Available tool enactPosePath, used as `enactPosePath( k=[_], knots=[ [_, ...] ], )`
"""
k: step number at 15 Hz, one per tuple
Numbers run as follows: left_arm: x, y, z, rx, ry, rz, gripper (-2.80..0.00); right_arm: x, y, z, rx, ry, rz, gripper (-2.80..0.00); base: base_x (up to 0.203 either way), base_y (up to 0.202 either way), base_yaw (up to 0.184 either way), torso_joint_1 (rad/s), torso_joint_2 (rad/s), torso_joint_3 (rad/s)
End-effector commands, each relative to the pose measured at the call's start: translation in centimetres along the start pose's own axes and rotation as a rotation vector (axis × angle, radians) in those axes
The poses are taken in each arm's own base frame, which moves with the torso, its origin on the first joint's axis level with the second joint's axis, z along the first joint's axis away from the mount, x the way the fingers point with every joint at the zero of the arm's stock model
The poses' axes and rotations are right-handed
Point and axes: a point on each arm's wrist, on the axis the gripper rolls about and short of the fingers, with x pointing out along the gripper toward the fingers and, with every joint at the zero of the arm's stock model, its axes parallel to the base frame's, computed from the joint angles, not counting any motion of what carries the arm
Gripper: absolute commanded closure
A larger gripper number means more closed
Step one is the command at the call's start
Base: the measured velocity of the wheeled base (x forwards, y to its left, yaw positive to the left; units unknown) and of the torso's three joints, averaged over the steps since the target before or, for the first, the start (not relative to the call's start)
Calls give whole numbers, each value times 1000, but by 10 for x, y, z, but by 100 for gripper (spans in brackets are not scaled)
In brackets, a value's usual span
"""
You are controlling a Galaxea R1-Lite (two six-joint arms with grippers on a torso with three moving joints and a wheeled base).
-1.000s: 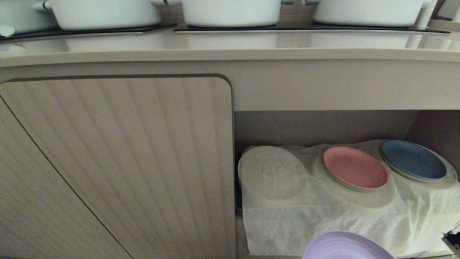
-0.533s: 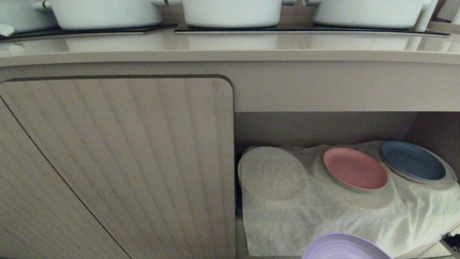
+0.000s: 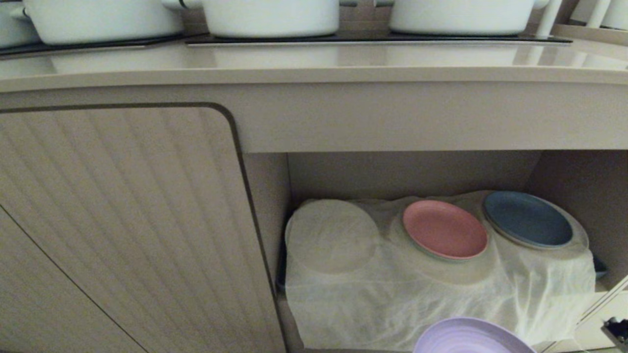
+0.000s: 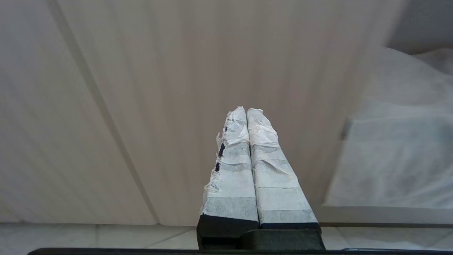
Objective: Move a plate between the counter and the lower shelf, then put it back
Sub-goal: Put the plate
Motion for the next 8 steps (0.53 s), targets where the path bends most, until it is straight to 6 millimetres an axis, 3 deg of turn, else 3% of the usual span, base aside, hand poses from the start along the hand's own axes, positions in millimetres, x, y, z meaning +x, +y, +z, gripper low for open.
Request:
enactPosePath(
  k=[1, 8],
  knots=[
    [0, 0, 0, -1, 1, 0, 0, 1, -2, -3, 4, 7, -7, 0, 0, -193, 1, 2, 6, 3],
    [0, 0, 0, -1, 1, 0, 0, 2, -2, -4, 3, 10, -8, 0, 0, -195, 1, 1, 3, 2]
  ],
)
